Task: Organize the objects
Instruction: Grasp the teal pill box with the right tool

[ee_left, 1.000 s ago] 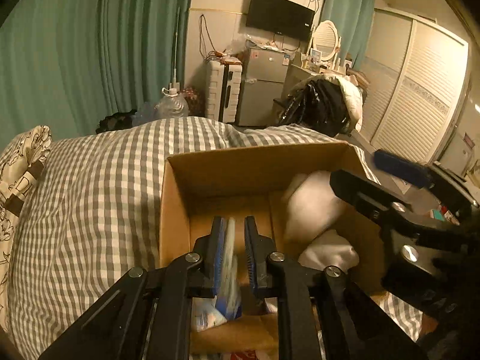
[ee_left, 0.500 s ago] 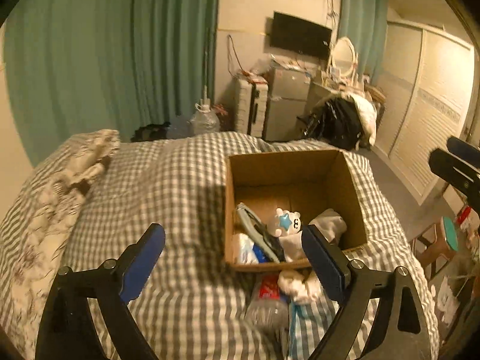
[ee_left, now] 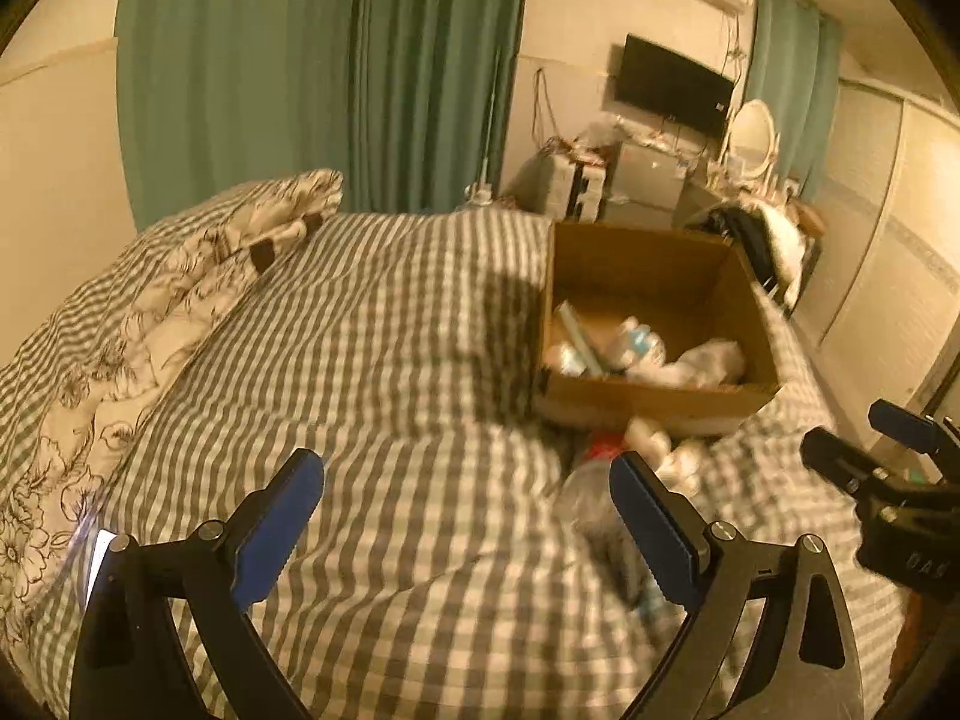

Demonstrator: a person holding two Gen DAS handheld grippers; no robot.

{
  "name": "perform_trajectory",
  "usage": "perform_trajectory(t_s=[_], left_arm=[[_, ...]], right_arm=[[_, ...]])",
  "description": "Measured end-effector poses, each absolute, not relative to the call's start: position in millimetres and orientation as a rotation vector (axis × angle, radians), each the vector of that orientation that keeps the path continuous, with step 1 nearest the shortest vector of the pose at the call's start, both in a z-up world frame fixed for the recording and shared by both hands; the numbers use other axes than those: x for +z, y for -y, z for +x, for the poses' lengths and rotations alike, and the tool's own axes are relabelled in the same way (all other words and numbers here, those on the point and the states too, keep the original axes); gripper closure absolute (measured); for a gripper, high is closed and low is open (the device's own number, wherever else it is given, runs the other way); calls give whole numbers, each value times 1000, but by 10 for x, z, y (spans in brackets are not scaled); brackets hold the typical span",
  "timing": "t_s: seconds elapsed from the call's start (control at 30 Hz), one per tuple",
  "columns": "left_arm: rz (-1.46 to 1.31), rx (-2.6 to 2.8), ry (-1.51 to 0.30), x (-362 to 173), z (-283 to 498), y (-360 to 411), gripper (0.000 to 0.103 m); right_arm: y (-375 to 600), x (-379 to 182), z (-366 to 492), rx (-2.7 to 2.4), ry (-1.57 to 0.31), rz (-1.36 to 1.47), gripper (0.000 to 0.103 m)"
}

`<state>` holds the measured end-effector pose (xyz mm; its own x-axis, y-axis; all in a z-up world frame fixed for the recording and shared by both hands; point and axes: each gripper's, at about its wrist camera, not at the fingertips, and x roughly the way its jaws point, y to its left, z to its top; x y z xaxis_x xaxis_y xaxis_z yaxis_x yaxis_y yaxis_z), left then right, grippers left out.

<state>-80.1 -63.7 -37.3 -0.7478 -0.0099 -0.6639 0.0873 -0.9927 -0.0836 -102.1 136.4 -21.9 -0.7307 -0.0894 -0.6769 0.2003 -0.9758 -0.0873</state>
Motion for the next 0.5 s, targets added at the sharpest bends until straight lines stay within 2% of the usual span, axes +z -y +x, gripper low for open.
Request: perform_trajectory(t_s=[0.23,0.5], left_arm=[[1189,-2849,-88,-708,-912,680,4],[1242,-2854,-47,-874,-957,663,4]], right_arm=[[-1102,-735,-1190,-2714,-356,1191,11],[-969,-1088,-1291,-2646,-381,1309,11]])
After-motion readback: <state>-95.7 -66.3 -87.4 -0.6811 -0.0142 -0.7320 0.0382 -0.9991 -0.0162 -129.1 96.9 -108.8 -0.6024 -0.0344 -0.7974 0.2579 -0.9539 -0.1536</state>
